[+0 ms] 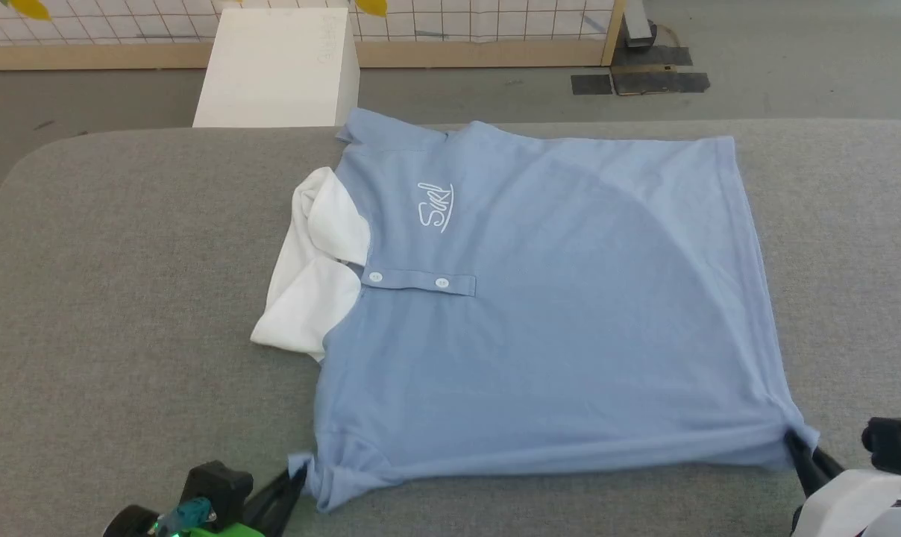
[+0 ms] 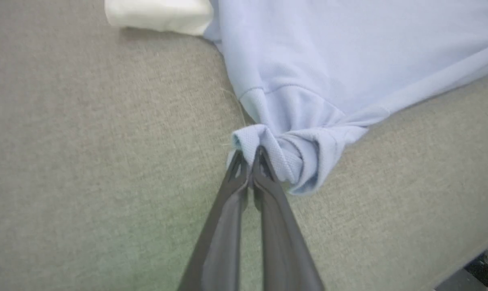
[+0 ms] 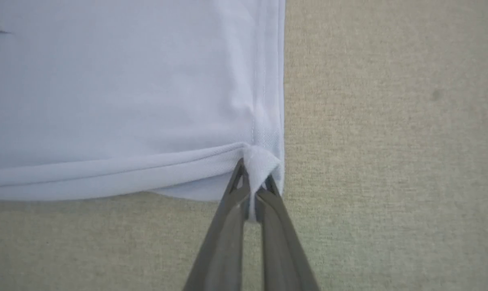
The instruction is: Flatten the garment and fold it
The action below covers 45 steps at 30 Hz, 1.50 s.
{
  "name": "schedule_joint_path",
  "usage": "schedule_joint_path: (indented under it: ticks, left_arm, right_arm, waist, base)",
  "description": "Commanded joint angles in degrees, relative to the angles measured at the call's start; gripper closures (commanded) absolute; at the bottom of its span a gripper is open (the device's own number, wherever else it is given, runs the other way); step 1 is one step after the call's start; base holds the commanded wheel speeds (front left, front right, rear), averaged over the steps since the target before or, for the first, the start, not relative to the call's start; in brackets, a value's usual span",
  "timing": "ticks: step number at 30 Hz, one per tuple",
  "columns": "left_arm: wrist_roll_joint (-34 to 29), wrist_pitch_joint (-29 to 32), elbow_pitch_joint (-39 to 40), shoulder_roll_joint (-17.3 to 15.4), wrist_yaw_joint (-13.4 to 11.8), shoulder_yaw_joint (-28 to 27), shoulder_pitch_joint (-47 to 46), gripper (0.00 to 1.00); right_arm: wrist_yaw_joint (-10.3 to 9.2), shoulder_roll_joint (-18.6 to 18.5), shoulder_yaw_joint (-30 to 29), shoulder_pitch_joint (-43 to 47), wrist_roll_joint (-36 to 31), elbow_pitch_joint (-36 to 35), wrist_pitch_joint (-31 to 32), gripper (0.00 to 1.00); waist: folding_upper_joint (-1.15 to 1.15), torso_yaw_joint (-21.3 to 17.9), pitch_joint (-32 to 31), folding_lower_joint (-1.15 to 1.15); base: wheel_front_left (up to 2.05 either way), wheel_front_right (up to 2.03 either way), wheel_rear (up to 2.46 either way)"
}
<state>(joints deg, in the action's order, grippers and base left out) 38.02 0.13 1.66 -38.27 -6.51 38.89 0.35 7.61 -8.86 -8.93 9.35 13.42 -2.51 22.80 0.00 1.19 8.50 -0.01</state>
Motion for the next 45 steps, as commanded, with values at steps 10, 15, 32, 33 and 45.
schedule_joint_path:
  ticks: [10, 15, 32, 33, 45]
  left_arm:
    - [-10.4, -14.8, -5.0, 9.2, -6.2, -5.1, -9.5, 1.0]
    - [-12.4, -15.1, -8.0, 11.7, -4.0, -8.2, -16.2, 1.0]
    - [-6.8, -1.9, -33.2, 14.7, 8.4, -8.4, -36.4, 1.0]
    - [-5.4, 0.5, -34.4, 15.2, 9.3, -8.4, -36.7, 1.0]
    - [-0.2, 2.5, -32.4, 17.2, 5.8, -11.7, -34.7, 0.0]
  right_arm:
    - [-0.12, 1.9, 1.3, -5.3, -3.2, 2.7, -20.9, 1.0]
    - [-0.12, 0.6, 3.4, -11.8, -4.1, 6.1, -21.7, 1.0]
    - [-0.12, 0.1, 4.0, -34.8, -5.3, 21.1, 0.6, 1.0]
    - [-0.12, 0.2, 3.9, -35.5, -5.2, 21.9, 3.2, 1.0]
    - [-0.12, 2.2, 0.7, -34.3, -3.1, 17.5, 13.5, 0.0]
  waist:
    - [0.0, -0.9, 0.8, 0.01]
    - [0.0, -2.1, 2.3, 0.01]
    - [0.0, -5.1, 13.8, 0.01]
    - [0.0, -5.1, 14.0, 0.01]
    - [0.0, -3.3, 9.9, 0.01]
  base:
    - [0.0, 0.0, 0.0]
    - [0.0, 0.0, 0.0]
    - [0.0, 0.0, 0.0]
    - [0.0, 0.0, 0.0]
    - [0.0, 0.0, 0.0]
